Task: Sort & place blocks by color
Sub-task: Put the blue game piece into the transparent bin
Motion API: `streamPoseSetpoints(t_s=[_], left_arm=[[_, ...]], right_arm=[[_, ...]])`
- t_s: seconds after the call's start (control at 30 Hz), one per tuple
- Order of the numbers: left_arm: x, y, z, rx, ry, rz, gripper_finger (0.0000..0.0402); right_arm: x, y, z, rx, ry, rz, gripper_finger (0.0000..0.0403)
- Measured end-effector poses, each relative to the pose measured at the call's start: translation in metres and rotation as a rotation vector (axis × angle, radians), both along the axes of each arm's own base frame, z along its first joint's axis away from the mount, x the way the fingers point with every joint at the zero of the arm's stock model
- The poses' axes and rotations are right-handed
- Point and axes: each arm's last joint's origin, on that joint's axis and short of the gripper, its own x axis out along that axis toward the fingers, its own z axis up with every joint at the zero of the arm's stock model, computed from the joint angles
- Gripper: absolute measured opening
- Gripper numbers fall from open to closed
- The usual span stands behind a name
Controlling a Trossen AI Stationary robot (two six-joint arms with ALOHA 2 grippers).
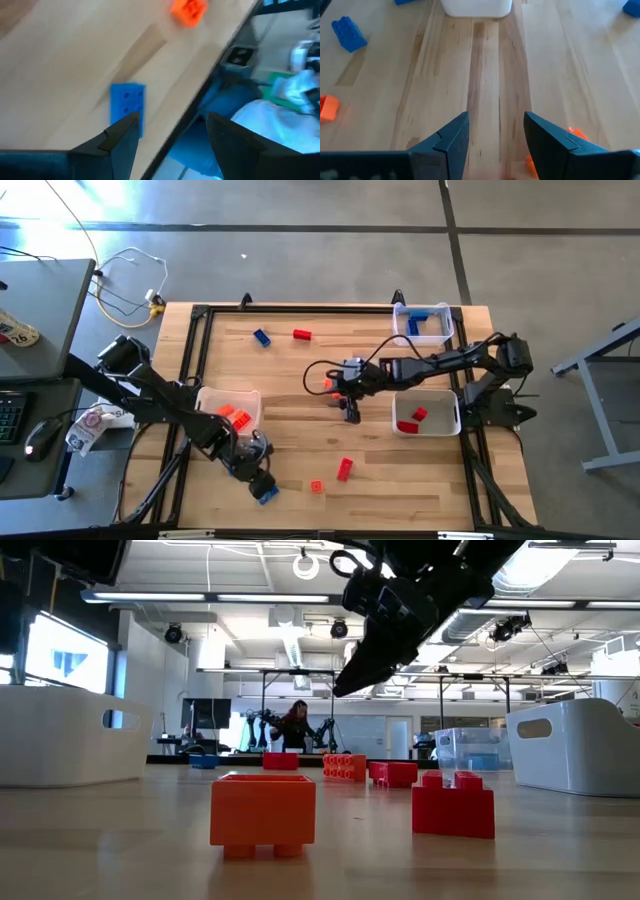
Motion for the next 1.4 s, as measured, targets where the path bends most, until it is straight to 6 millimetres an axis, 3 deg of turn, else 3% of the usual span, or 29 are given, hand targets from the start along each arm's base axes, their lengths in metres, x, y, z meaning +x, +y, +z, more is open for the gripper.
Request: streamPoseSetpoints(t_s=[0.87,1.4], left_arm=[[0.005,-0.030,-0.044,0.126,0.117,0.001,0.0213],[0.000,-0.042,-0.048,0.103,0.128,0.040,0.0213]], right_arm=[[-0.003,0.007,-0.003,0.024,0.041,0.007,0.0174],[-0.002,0.007,-0.003,0.023,0.040,0.007,0.0174]])
